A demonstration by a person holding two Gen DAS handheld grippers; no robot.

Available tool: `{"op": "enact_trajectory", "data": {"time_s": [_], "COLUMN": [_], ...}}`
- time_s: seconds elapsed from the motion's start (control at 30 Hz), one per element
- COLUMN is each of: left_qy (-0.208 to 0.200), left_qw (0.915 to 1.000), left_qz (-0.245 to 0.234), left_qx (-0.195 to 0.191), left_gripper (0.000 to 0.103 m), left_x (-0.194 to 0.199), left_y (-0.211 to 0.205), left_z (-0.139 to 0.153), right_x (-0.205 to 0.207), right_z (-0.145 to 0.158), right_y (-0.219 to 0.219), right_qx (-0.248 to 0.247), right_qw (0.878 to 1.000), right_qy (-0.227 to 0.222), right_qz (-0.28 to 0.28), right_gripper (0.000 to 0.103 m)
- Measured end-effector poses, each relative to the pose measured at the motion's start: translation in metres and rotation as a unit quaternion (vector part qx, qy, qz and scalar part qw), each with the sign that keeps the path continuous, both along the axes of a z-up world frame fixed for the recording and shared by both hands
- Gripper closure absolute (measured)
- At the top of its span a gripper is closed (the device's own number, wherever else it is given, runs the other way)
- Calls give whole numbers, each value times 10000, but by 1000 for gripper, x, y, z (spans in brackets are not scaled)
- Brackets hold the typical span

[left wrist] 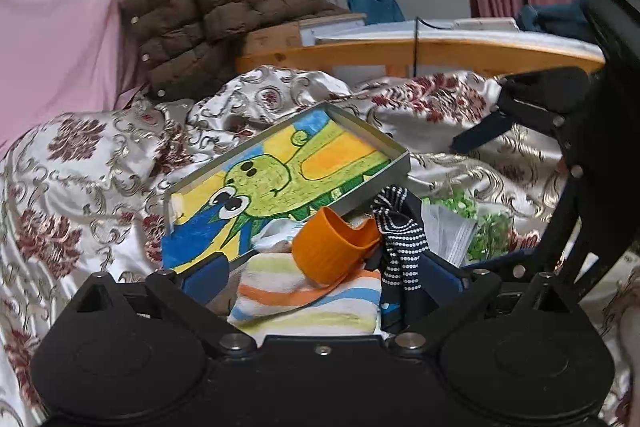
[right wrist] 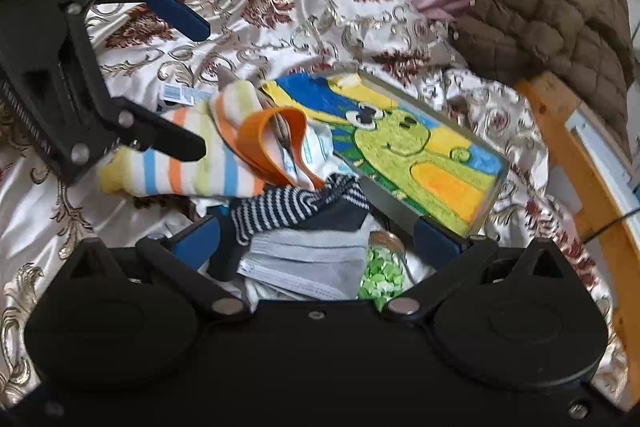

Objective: Organize soft objects
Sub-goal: 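Grasp the orange silicone cup with the left gripper while the right grasps the black-white sock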

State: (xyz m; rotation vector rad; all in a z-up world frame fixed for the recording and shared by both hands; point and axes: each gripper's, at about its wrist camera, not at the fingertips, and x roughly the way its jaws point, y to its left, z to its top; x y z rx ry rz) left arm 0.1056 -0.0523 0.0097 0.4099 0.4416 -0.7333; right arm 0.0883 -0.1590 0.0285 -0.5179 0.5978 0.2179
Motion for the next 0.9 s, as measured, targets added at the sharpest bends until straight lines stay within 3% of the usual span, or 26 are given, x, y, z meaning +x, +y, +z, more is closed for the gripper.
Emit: {"op": "enact_trajectory", "data": {"time_s": [0.2,0.3,0.37,0.5,0.8,0.9], "left_qy": [-273,-323,-333,-229,-415,-285], "left_qw": [9989,9982,9975,9960,9953,9955], "left_qz": [-320,-448,-524,-649,-731,-753], "left_qx": [188,220,350,567,478,492], "left_gripper": [24,26,29,43,45,52], "left_x": [6,7,8,11,15,19], "left_y": [-12,-11,-11,-13,-20,-23], "left_z": [3,1,-4,-19,-25,-27], "right_x": [9,14,13,14,13,21], "right_z": [0,-3,-5,-15,-23,-27], "right_y": [13,16,15,8,9,10], "right_qx": [-472,-492,-463,-371,-174,-269], "right_qw": [9985,9982,9983,9988,9991,9989], "right_qy": [-177,-166,-121,-45,-32,25], "right_qz": [217,308,320,332,395,375], "right_gripper": [4,12,22,27,27,29]}}
